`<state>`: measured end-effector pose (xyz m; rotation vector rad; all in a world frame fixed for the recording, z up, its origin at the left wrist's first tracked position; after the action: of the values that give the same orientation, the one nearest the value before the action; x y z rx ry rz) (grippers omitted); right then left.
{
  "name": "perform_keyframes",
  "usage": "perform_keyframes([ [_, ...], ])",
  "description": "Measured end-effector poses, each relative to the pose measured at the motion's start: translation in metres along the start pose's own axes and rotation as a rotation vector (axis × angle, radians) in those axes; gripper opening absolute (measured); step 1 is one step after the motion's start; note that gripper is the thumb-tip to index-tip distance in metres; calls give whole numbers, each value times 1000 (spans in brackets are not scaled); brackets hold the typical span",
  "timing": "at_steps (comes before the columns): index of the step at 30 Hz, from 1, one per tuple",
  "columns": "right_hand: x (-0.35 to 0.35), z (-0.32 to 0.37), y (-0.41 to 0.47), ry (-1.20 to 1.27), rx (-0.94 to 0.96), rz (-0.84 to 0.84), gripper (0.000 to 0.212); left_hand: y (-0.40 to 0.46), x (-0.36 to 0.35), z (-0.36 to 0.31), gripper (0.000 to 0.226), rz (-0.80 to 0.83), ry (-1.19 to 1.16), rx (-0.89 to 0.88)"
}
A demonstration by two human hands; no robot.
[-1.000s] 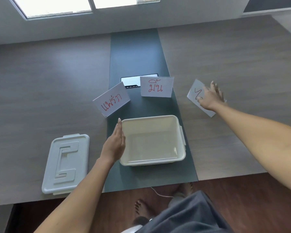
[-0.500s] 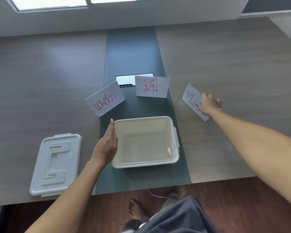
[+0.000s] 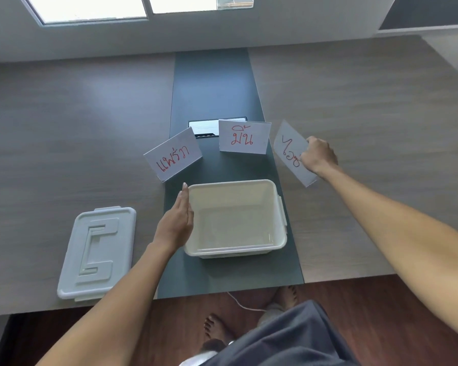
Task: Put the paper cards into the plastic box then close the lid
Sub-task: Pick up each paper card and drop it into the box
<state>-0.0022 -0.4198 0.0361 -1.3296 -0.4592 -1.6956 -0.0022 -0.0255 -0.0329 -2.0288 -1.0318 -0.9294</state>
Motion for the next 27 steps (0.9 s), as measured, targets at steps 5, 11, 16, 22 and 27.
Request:
perform_keyframes([
  [5,42,46,-23,28,111,33,35,0,1,-2,60,10,37,5],
  [11,61,91,-60,137,256,149,38,0,1,-2,61,31,85,24],
  [16,49,105,-92,122,395,413,33,-1,3,-3,62,51,93,44],
  [22,15,104,-123,13,470,722,27,2,0,0,61,71,24,52],
  [27,-12,103,-135,-83,477,843,29,1,0,-1,59,70,6,47],
])
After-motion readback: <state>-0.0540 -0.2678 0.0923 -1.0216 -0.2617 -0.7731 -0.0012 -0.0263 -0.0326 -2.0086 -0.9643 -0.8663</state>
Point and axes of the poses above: each hand's wrist, its own y-axis towards the middle knuckle, its own x-axis out of the back of the hand, z = x × y, the point moved 2 cm from there along y, towards the middle knuckle, and after that the axes turned 9 degrees about z, right-handed, at the moved point
